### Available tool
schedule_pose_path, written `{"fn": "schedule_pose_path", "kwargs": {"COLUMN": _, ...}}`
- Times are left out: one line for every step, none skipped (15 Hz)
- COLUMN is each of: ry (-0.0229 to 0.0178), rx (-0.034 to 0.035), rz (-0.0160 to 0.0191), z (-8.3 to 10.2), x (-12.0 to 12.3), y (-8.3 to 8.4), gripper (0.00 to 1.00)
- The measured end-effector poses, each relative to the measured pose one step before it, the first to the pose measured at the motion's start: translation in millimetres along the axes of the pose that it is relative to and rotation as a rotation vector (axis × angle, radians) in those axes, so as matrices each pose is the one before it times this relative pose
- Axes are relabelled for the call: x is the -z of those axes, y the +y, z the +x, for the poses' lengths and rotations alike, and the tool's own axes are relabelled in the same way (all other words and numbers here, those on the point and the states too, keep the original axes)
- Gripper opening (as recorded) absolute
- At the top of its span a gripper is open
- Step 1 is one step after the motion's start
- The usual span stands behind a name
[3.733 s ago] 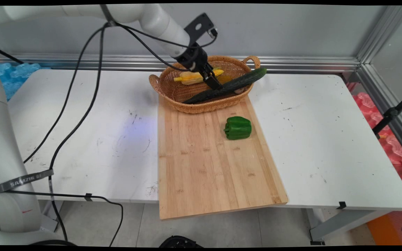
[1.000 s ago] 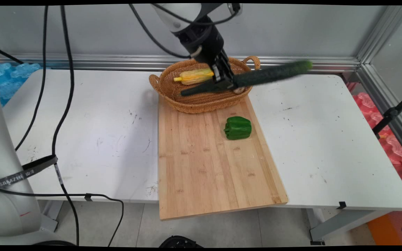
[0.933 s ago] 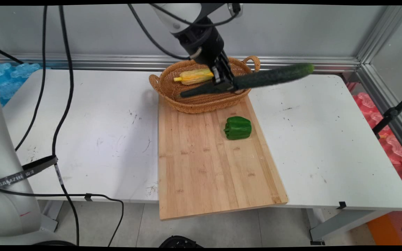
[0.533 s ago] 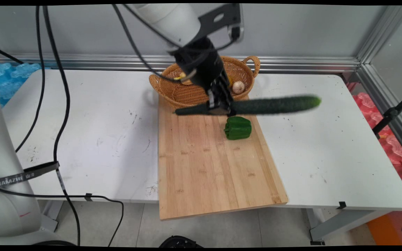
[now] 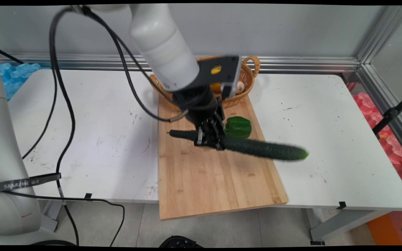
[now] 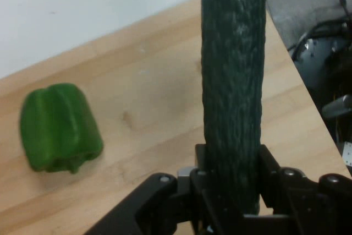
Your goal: Place the picked object on the cutting board
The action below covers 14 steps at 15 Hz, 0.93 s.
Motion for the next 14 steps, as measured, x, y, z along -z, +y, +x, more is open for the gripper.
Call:
{"fn": "schedule_pose_path", "kwargs": {"ry": -0.01221, "rx": -0.01471, "rz": -0.00761, "z": -1.96, "x": -9.82, "y": 2.86, "gripper": 0.00}}
{"fn": "schedule_pose_path", "kwargs": {"ry": -0.01181, "rx": -0.01273, "rz": -0.00723, "z": -1.92, "x": -9.57, "y": 2.53, "gripper": 0.00}}
{"fn": "schedule_pose_path", "kwargs": {"ry": -0.01056, "rx": -0.00998, "rz": -0.00608, "z": -1.74, "x": -8.15, "y": 1.93, "gripper": 0.00}}
{"fn": "schedule_pose_path", "kwargs": {"ry": -0.01223, "rx": -0.00961, "rz": -0.00777, "z": -2.24, "x": -9.59, "y": 2.33, "gripper": 0.00}}
{"fn": "schedule_pose_path", "kwargs": {"ry": -0.01140, "rx": -0.00889, "rz": -0.00777, "z": -2.13, "x": -9.12, "y": 2.21, "gripper": 0.00}}
{"fn": "schedule_pose_path", "kwargs": {"ry": -0.00945, "rx": -0.00669, "rz": -0.00668, "z": -1.71, "x": -7.55, "y": 1.75, "gripper": 0.00}}
{"fn": "schedule_pose_path", "kwargs": {"ry": -0.01071, "rx": -0.00699, "rz": -0.00712, "z": -2.18, "x": -8.14, "y": 1.93, "gripper": 0.00}}
{"fn": "schedule_pose_path", "kwargs": {"ry": -0.00981, "rx": -0.00546, "rz": -0.00664, "z": -2.08, "x": -7.44, "y": 1.83, "gripper": 0.00}}
{"fn": "schedule_pose_path", "kwargs": {"ry": -0.00942, "rx": -0.00349, "rz": -0.00637, "z": -1.99, "x": -6.99, "y": 1.77, "gripper": 0.00}}
{"fn": "schedule_pose_path", "kwargs": {"ry": -0.00772, "rx": -0.00107, "rz": -0.00430, "z": -1.75, "x": -5.49, "y": 1.39, "gripper": 0.00}}
{"fn": "schedule_pose_path", "kwargs": {"ry": -0.00744, "rx": -0.00044, "rz": -0.00423, "z": -1.52, "x": -5.79, "y": 1.48, "gripper": 0.00}}
{"fn": "schedule_pose_path", "kwargs": {"ry": -0.00567, "rx": -0.00016, "rz": -0.00327, "z": -0.95, "x": -4.48, "y": 1.15, "gripper": 0.00}}
{"fn": "schedule_pose_path", "kwargs": {"ry": -0.00567, "rx": 0.00029, "rz": -0.00303, "z": -1.09, "x": -4.55, "y": 1.31, "gripper": 0.00}}
{"fn": "schedule_pose_path", "kwargs": {"ry": -0.00514, "rx": -0.00008, "rz": -0.00199, "z": -0.98, "x": -3.88, "y": 1.03, "gripper": 0.00}}
